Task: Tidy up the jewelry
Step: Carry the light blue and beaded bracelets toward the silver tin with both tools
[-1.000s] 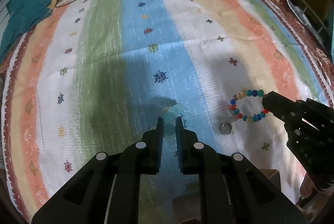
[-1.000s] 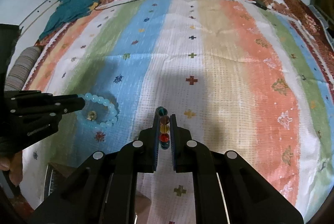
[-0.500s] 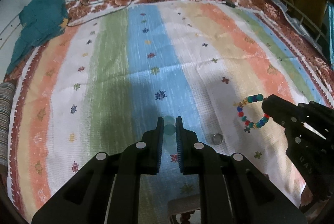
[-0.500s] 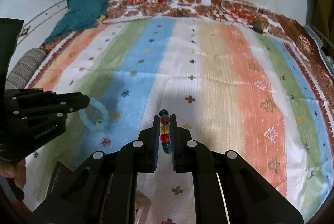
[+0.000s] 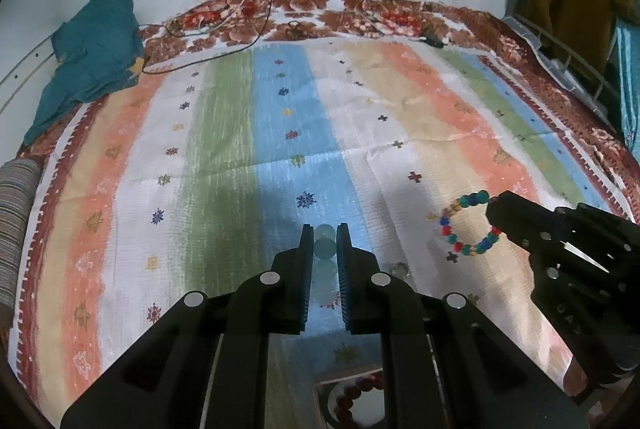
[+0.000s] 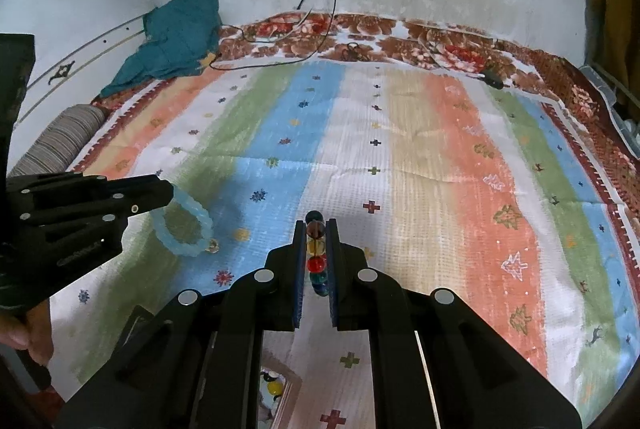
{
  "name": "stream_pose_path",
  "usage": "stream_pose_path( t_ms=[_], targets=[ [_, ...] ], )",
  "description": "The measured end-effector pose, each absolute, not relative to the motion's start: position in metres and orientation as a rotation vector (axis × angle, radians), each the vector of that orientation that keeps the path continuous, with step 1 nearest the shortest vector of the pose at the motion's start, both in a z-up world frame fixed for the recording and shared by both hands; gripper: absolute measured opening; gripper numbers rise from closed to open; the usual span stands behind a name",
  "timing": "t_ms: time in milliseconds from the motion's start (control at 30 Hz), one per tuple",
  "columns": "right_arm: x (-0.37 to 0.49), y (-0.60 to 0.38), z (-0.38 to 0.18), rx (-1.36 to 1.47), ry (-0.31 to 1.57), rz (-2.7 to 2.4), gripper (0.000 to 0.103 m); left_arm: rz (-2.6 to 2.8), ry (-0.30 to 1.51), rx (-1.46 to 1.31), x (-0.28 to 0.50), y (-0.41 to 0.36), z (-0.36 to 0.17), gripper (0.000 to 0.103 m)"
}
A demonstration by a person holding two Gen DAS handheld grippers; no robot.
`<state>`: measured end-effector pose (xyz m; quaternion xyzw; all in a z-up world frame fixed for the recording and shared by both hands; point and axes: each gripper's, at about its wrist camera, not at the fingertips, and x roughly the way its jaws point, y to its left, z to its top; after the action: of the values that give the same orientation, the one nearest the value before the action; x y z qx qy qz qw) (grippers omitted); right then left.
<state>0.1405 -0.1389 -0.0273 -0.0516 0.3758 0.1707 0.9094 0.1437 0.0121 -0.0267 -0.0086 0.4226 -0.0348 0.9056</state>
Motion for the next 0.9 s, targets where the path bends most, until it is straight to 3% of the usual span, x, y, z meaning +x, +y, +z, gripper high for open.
stream_pose_path(
  t_ms=[900],
  targets=[
    [0.078,-0.142,0.008,-0.103,0.679,0.420,0.011,-0.094,0.756,-0.053,0.076,0.002,0.014,0.011]
  ],
)
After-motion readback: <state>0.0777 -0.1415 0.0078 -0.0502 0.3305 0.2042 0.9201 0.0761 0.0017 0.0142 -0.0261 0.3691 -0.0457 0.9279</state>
